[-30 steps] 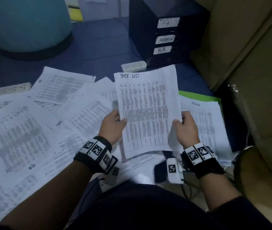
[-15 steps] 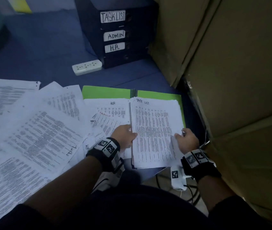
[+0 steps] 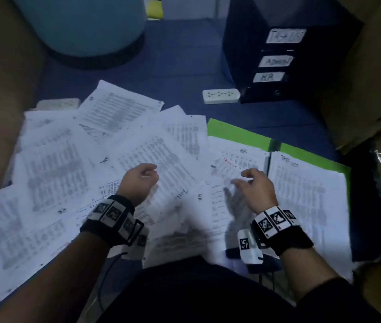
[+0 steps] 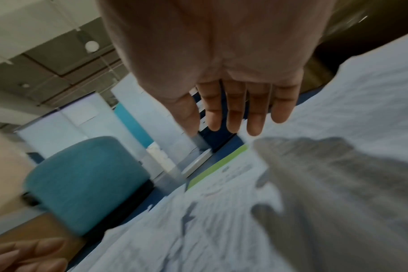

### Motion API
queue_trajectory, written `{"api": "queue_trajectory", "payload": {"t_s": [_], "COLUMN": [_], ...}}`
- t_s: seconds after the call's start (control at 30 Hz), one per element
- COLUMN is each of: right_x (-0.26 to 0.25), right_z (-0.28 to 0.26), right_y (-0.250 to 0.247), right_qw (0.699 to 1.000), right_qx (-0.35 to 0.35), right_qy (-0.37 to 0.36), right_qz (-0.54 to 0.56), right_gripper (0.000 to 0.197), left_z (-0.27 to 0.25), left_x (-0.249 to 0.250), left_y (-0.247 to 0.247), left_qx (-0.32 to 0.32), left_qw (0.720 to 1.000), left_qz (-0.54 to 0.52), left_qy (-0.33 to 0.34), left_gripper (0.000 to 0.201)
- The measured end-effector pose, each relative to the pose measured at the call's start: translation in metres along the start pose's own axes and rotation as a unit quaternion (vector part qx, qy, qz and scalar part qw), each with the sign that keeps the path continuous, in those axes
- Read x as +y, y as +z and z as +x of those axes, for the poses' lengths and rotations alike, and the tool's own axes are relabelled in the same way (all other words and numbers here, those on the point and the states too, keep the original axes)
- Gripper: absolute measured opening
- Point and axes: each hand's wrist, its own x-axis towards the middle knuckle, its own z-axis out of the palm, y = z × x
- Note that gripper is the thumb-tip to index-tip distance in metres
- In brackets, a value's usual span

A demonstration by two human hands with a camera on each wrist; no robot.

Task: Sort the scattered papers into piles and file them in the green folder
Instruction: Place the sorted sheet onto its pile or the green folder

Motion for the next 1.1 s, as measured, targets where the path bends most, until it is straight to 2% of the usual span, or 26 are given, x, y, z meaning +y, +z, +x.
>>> {"api": "queue_trajectory", "payload": {"t_s": [0.13,0.23,0.33,0.43,0.57,0.67,0.73,0.8,0.87,0.93,0.97,1.03,1.1], "right_x": [-0.059,-0.088,-0.106,-0.112,-0.107,-0.101,-0.100,-0.099,-0.100,-0.105,-0.109,-0.118,-0.130], "right_z": [0.007,0.019,0.034,0.043,0.036,0.024,0.022,0.022,0.019,0.016,0.013,0.000,-0.021], "right_y": [0.060,0.101,0.128,0.144,0.163,0.166,0.164,0.162,0.160,0.158,0.156,0.148,0.140], "right_qw": [0.995,0.986,0.968,0.948,0.945,0.950,0.952,0.949,0.950,0.967,0.977,0.995,0.996], "right_qx": [-0.063,-0.090,-0.064,-0.055,-0.045,-0.015,-0.035,-0.053,-0.065,-0.067,-0.065,-0.063,-0.078], "right_qy": [-0.038,-0.024,0.003,0.043,0.060,0.062,0.065,0.083,0.100,0.077,0.057,0.016,-0.019], "right_qz": [-0.061,-0.139,-0.244,-0.312,-0.318,-0.305,-0.298,-0.299,-0.287,-0.234,-0.193,-0.078,0.048], "right_gripper": [0.047,0.066,0.077,0.070,0.055,0.065,0.075,0.076,0.060,0.026,0.015,0.010,0.016], "left_z": [0.008,0.008,0.005,0.004,0.014,0.020,0.023,0.024,0.025,0.026,0.027,0.029,0.031], "left_x": [-0.040,-0.064,-0.081,-0.092,-0.103,-0.103,-0.101,-0.099,-0.097,-0.097,-0.096,-0.094,-0.088], "left_y": [-0.070,-0.109,-0.132,-0.148,-0.167,-0.167,-0.163,-0.157,-0.151,-0.148,-0.146,-0.142,-0.137], "left_qx": [0.080,0.084,0.071,0.048,0.025,-0.004,-0.024,-0.043,-0.063,-0.075,-0.077,-0.084,-0.083], "left_qw": [0.996,0.994,0.996,0.997,0.998,0.999,0.998,0.997,0.995,0.994,0.994,0.994,0.994], "left_qz": [0.007,0.032,0.027,0.014,0.022,0.035,0.046,0.060,0.068,0.069,0.071,0.059,-0.018], "left_qy": [-0.033,-0.055,-0.055,-0.056,-0.051,-0.040,-0.028,-0.024,-0.024,-0.030,-0.031,-0.037,-0.067], "left_gripper": [0.029,0.034,0.034,0.031,0.027,0.028,0.030,0.032,0.032,0.034,0.037,0.047,0.067]}}
